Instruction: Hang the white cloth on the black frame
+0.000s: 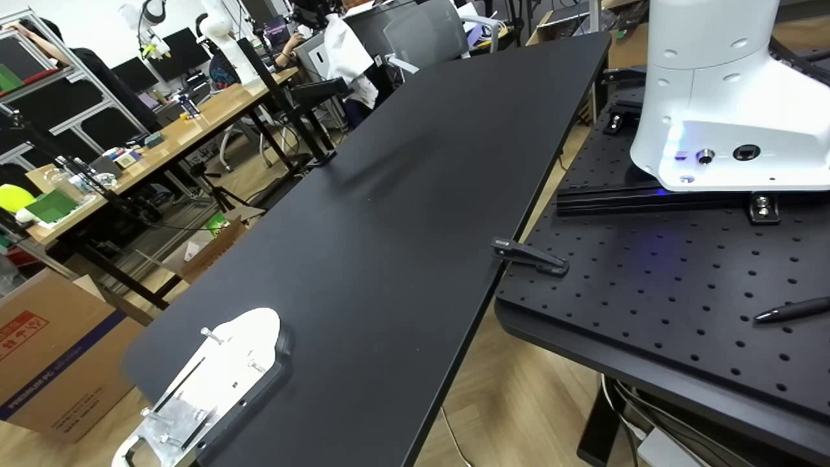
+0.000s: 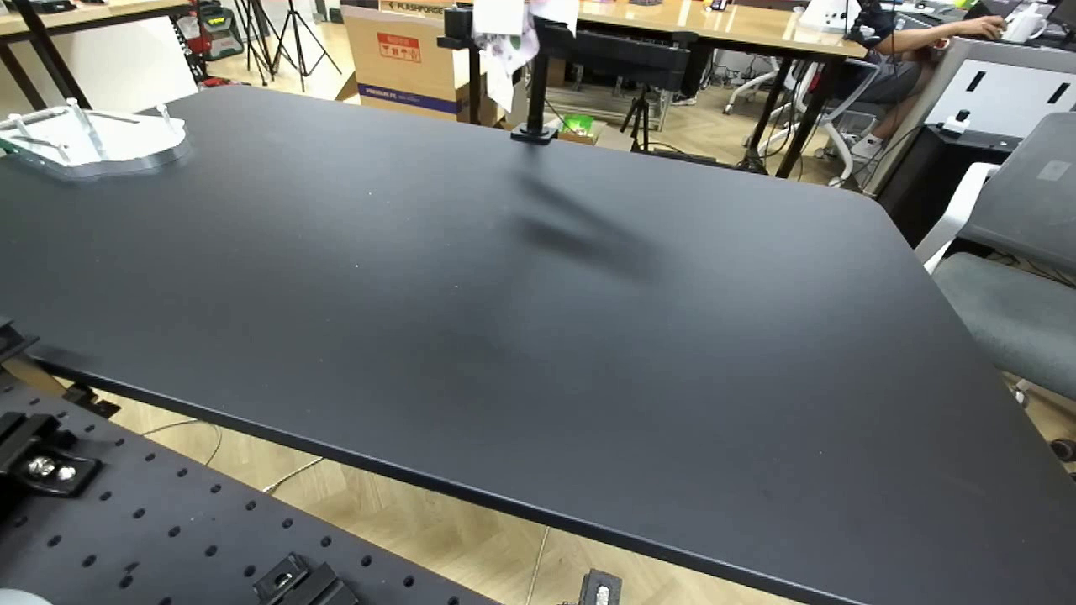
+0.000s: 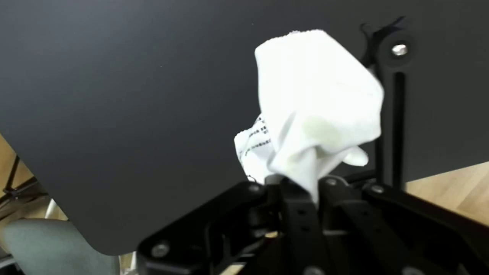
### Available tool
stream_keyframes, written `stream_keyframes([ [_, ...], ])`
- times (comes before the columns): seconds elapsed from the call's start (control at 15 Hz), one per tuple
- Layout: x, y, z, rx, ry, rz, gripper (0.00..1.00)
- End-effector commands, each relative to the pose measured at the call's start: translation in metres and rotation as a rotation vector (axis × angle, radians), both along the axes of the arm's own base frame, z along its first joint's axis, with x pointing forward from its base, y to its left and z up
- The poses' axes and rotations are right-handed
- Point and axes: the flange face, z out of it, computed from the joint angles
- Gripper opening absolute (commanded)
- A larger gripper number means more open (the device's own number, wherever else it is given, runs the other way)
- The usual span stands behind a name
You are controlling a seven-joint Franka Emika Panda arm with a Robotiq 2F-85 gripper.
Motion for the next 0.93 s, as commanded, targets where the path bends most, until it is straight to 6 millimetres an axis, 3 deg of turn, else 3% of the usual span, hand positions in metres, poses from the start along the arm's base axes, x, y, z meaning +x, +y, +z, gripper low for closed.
stream_keyframes([
  [0.0, 0.014, 0.051, 0.02, -0.035, -0.012, 0.045, 0.01],
  [0.13, 0.016, 0.074, 0.02, -0.04, -0.011, 0.073, 0.01],
  [0.33, 0.017, 0.084, 0.012, -0.03, 0.006, 0.085, 0.01],
  [0.87, 0.017, 0.053, -0.038, -0.045, 0.1, 0.058, 0.01],
])
